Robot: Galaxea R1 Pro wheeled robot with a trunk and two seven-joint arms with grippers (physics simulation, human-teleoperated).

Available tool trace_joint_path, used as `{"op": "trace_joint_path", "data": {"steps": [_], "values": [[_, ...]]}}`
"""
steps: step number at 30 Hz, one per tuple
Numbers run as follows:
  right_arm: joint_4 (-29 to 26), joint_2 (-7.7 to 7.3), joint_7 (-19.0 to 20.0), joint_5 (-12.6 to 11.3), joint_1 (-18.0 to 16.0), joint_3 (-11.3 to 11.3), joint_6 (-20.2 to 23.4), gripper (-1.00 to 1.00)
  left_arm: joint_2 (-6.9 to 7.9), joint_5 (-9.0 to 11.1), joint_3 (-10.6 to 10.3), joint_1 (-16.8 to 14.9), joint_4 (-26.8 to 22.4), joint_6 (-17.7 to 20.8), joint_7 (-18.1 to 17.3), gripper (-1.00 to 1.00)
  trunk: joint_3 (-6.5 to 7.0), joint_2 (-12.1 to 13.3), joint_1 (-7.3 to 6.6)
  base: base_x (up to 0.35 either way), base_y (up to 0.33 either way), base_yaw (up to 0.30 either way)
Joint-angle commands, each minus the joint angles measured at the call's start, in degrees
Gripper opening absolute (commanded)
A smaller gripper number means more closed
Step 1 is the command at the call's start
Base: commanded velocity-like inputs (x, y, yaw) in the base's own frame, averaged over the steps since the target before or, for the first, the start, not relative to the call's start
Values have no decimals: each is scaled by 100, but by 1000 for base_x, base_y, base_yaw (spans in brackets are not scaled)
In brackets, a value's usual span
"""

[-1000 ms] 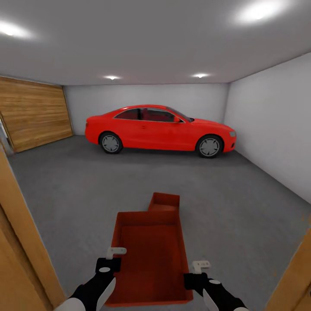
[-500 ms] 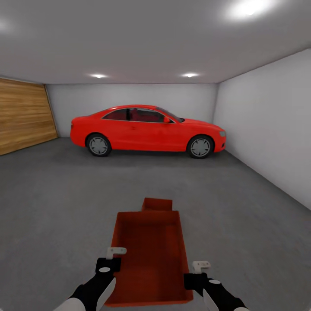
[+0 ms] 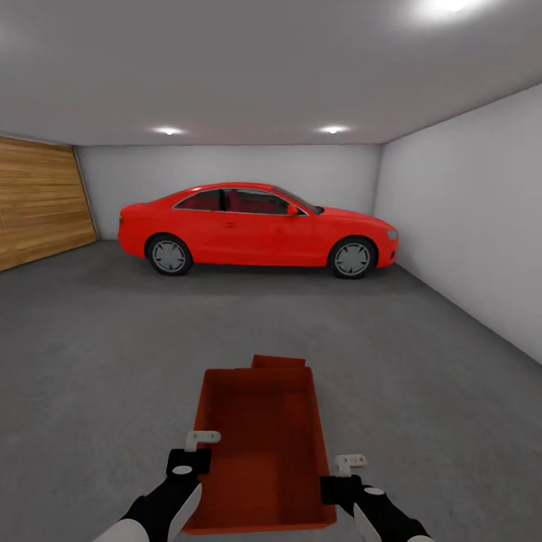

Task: Move the two storage containers from the living room to the garage. In the garage, place one container on the floor and stack the other container on top of it (either order is fine).

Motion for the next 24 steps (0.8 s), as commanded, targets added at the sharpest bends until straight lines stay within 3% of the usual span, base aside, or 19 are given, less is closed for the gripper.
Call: {"op": "trace_joint_path", "data": {"steps": [1, 11, 24], "values": [[-187, -5, 40, -24, -5, 19, -77, -100, 12, 176, -154, -4, 163, 35, 56, -100, -7, -5, 4, 340, 127, 0], [-187, -5, 40, -24, -5, 19, -77, -100, 12, 176, -154, -3, 163, 35, 56, -100, -7, -5, 4, 340, 105, 0], [-187, -5, 40, -24, -5, 19, -79, -100, 12, 176, -154, -4, 163, 35, 56, -100, -7, -5, 4, 340, 5, 0]]}}
